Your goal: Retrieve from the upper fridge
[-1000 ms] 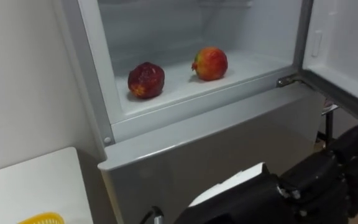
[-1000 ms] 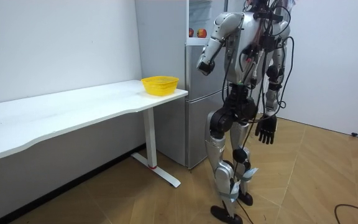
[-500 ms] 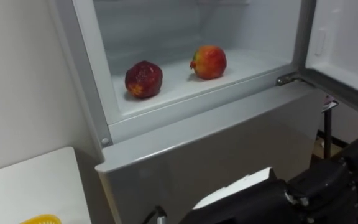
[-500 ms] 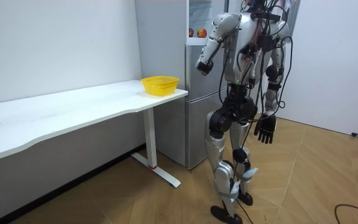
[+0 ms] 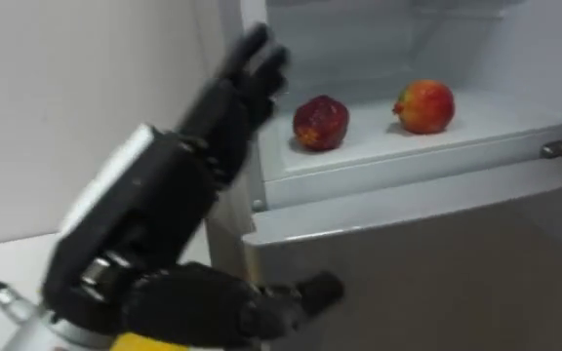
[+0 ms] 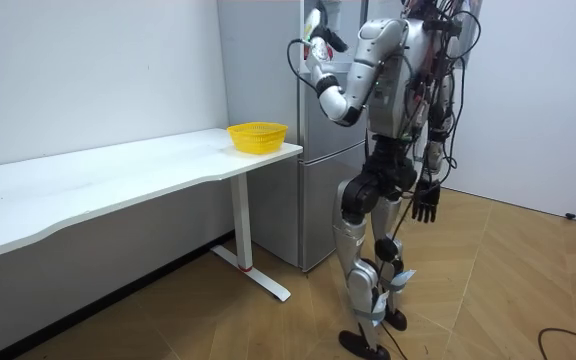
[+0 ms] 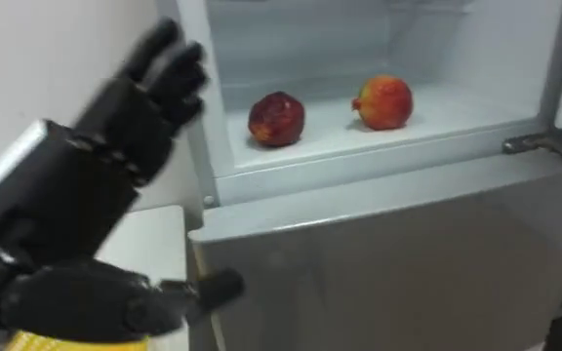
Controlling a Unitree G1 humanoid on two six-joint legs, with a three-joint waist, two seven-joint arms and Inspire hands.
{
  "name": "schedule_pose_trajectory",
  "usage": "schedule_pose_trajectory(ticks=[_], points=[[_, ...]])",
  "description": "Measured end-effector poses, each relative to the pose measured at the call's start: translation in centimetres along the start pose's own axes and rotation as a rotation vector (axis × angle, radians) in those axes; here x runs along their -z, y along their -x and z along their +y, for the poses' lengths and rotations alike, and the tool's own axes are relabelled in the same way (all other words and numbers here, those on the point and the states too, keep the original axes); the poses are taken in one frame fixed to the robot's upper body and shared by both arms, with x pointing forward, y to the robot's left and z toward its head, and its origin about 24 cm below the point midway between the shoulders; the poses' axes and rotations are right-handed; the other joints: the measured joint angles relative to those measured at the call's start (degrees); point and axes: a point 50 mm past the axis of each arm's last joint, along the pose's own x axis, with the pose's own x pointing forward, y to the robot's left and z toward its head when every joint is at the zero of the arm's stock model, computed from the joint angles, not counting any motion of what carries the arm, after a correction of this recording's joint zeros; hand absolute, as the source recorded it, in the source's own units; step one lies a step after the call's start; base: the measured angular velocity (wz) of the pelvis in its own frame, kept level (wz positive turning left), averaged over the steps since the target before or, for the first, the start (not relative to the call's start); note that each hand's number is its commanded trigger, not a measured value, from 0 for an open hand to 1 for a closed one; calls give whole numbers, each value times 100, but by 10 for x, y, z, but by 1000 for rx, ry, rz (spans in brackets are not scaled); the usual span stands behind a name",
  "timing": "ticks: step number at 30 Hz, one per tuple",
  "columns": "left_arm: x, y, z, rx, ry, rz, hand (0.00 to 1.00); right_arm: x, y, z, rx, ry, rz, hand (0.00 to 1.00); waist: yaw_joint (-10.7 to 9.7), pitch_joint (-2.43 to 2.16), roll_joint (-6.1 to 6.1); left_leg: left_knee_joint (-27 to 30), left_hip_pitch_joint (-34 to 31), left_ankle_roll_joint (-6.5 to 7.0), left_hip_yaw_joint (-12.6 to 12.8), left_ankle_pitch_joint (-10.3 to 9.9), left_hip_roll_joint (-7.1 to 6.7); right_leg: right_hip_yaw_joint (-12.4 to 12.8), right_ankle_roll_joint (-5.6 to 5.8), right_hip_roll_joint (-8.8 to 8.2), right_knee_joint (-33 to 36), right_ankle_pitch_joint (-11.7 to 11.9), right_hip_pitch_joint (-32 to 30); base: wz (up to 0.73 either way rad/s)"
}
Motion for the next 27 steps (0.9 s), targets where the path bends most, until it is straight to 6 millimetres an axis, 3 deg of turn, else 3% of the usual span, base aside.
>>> schedule_pose_trajectory(ticks=[3,7,9,13,17,20,25,27], points=[[-8,6,16,-189,-139,-24,0,-1,0,6,14,13,-5,0,201,-41,-10,-5,-9,-1,-150,-1,-6,-104,2,-9,-14,3,40,22],[-19,19,41,-413,-266,-51,0,6,0,9,15,31,7,0,310,-54,6,20,12,-1,-283,-1,-15,-263,2,-27,-79,9,172,23],[-27,30,58,-553,-359,-62,0,8,0,9,13,28,14,0,327,-28,84,20,5,-1,-432,-1,-29,-384,3,-47,-84,7,255,23],[-30,52,73,-715,-451,-18,0,11,1,8,17,26,23,0,513,3,173,16,39,-1,-461,-1,-44,-415,11,-69,-93,-2,259,5],[-28,69,83,-845,-565,35,0,8,1,8,19,32,7,0,606,2,211,1,-10,3,-733,0,-120,-558,47,-117,-80,-40,275,23],[-16,94,95,-923,-649,166,0,4,1,4,34,55,-7,0,686,12,267,-6,-12,3,-760,0,-119,-614,39,-123,-95,-47,311,7],[18,150,104,-1004,-711,513,0,4,1,1,43,61,8,0,727,-7,242,51,-77,3,-900,-1,-130,-746,34,-123,-176,-44,354,14],[43,193,102,-1033,-707,766,0,1,1,-1,50,79,10,0,725,1,262,65,-94,3,-921,-1,-131,-775,31,-125,-200,-44,386,3]])
